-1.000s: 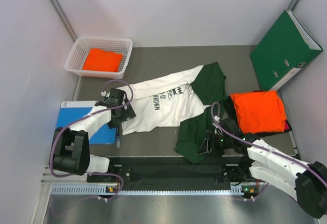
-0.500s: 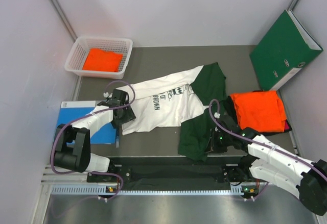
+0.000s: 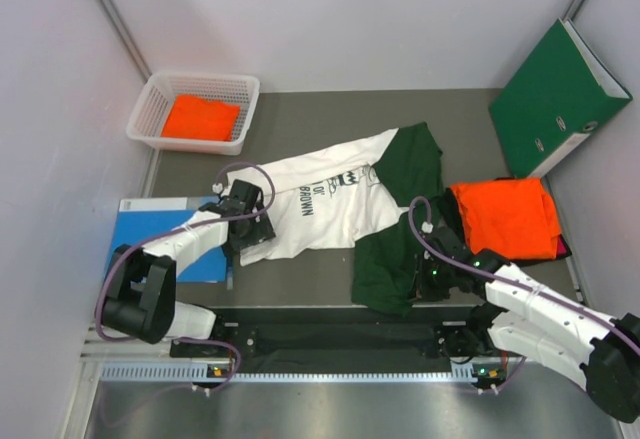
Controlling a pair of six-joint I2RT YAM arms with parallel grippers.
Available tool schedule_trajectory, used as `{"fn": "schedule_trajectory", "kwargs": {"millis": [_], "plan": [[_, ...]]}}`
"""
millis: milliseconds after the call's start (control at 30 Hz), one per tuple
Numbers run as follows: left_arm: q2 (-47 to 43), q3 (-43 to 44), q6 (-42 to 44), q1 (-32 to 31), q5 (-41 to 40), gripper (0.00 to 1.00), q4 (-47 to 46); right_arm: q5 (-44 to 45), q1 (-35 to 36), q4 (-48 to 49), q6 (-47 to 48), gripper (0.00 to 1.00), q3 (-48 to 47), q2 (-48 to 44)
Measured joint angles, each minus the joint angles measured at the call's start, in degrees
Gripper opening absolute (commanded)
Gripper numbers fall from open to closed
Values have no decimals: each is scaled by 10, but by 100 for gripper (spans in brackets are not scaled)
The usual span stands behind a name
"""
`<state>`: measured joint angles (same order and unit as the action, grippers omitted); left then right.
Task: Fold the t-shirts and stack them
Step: Fold the tshirt
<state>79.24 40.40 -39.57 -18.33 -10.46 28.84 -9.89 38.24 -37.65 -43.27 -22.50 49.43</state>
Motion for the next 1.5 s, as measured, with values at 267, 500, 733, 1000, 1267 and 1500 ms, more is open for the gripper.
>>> {"fn": "schedule_trajectory", "kwargs": {"millis": [267, 500, 733, 1000, 1267, 1500], "plan": [[-101, -58, -33, -5, -28, 99, 31, 7, 0, -6, 7, 0, 0, -7], [-226, -85, -70, -5, -39, 85, 50, 1, -1, 4, 7, 0, 15, -7], [-217, -116, -92, -8, -21, 72, 50, -4, -1, 15, 13, 0, 15, -1], [-215, -130, -104, -10, -21, 46, 48, -7, -3, 21, 17, 0, 15, 0], [-191, -137, -116, -10, -27, 0, 25, -13, -3, 25, 18, 0, 15, 3], [-211, -137, -115, -11, -34, 0, 33, -18, -4, 16, 17, 0, 15, -21]]}}
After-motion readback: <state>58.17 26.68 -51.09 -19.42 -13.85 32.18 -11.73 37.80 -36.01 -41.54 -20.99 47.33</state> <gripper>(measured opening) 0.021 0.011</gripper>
